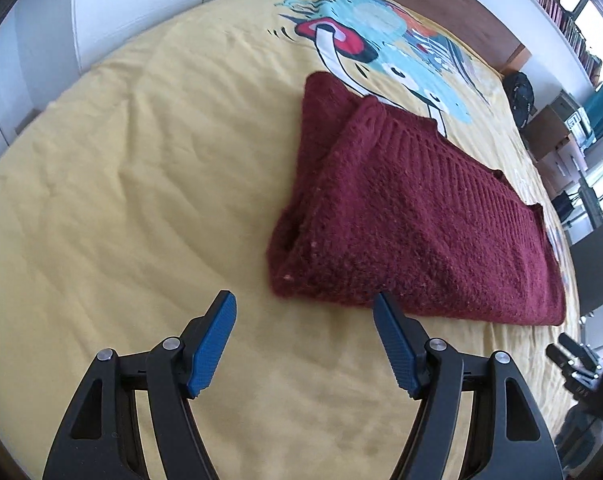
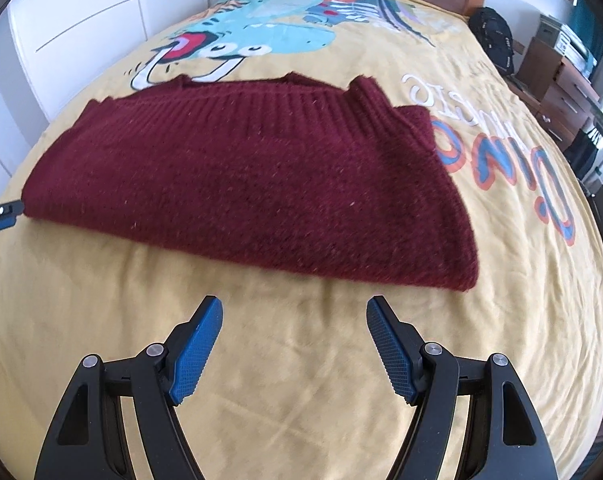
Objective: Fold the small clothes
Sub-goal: 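Close the left gripper on the folded sweater's edge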
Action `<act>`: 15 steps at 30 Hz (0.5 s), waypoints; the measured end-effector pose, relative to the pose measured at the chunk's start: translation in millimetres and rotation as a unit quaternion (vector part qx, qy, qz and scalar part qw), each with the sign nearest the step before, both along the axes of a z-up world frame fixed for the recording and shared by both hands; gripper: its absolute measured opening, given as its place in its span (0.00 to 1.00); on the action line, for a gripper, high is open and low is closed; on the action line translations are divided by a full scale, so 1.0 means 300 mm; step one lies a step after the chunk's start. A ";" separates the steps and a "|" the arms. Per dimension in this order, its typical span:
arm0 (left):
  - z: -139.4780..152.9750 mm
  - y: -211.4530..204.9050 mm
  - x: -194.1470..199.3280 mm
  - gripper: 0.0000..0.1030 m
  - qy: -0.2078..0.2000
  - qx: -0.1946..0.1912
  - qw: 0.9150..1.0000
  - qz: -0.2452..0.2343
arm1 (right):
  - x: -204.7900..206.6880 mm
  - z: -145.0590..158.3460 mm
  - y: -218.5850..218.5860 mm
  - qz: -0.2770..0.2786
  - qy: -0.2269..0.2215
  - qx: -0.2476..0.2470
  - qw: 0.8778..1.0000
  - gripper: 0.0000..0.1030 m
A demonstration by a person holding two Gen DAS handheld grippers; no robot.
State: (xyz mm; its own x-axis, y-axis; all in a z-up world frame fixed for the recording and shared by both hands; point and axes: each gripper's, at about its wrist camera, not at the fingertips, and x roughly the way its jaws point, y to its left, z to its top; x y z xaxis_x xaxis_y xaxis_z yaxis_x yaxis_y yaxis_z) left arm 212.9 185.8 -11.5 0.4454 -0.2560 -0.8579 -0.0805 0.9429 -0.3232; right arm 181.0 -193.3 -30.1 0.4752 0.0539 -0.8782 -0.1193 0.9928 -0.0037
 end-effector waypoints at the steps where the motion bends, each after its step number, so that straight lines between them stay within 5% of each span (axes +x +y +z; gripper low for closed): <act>1: -0.008 -0.003 0.008 0.64 0.004 -0.007 1.000 -0.002 | 0.001 -0.005 0.002 0.001 0.002 -0.001 1.000 0.74; 8: -0.094 0.019 0.066 0.64 0.037 -0.073 0.997 0.009 | 0.013 -0.048 0.008 0.008 0.012 -0.006 1.000 0.74; 15: -0.076 0.058 0.172 0.64 0.033 -0.127 0.991 0.028 | 0.050 -0.069 0.013 0.012 0.014 -0.012 1.000 0.74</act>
